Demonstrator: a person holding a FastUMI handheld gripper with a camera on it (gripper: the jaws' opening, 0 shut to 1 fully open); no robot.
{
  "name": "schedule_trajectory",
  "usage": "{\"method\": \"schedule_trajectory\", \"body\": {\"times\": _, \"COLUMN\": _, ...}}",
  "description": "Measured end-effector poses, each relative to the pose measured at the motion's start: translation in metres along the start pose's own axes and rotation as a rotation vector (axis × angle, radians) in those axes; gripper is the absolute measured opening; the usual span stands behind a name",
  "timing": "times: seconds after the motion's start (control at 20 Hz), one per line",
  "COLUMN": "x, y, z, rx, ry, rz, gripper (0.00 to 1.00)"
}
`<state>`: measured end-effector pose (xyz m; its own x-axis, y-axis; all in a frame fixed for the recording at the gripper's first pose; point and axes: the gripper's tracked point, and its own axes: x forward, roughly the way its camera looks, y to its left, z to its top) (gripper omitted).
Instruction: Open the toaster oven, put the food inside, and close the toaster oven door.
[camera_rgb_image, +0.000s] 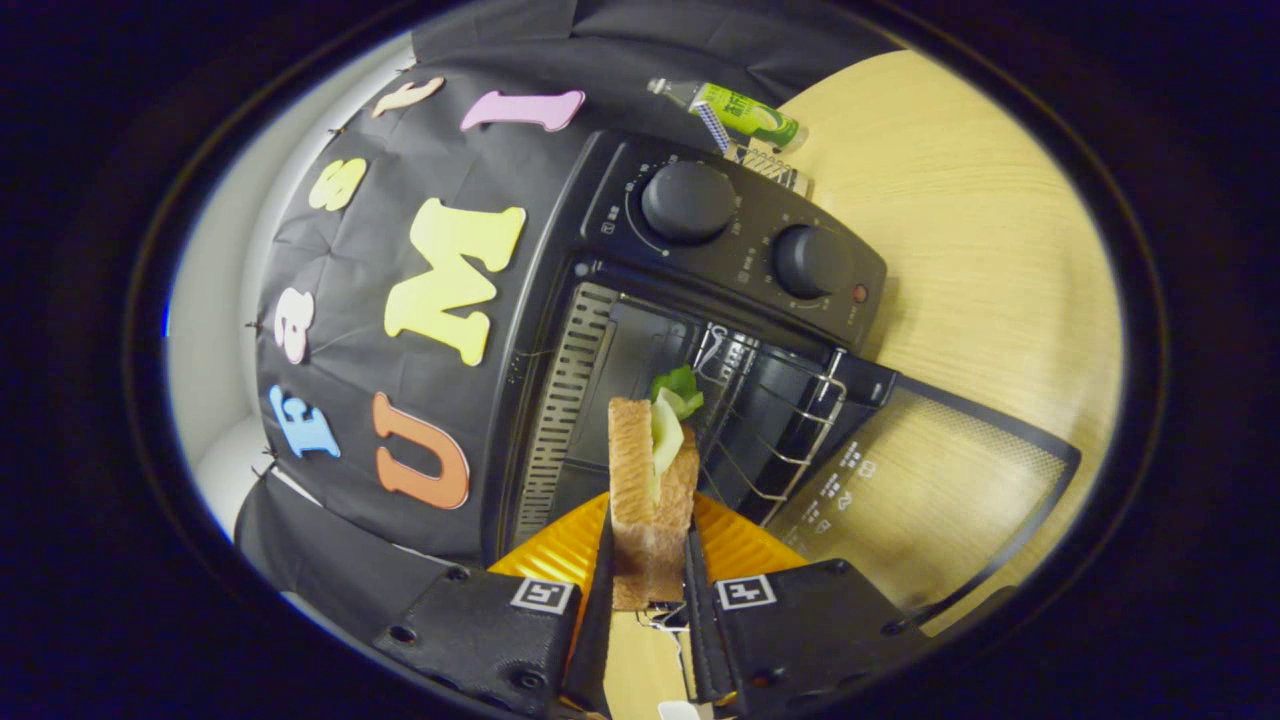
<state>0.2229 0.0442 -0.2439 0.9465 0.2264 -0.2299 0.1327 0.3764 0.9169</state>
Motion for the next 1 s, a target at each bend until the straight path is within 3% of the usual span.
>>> {"method": "schedule_trajectory", "body": {"times": 0.25, "x": 0.029, "y": 0.003, "z": 0.007, "rx": 0.074, "ry": -0.020, "rz": -0.010, "gripper": 0.38}}
{"method": "schedule_trajectory", "body": {"times": 0.65, "x": 0.060, "y": 0.009, "z": 0.009, "rx": 0.055, "ry": -0.070, "rz": -0.016, "gripper": 0.39}}
{"method": "schedule_trajectory", "body": {"times": 0.9, "x": 0.069, "y": 0.010, "z": -0.008, "rx": -0.107, "ry": -0.071, "rz": -0.070, "gripper": 0.43}}
{"method": "schedule_trajectory", "body": {"times": 1.0, "x": 0.070, "y": 0.010, "z": -0.008, "rx": -0.116, "ry": -0.068, "rz": -0.075, "gripper": 0.45}}
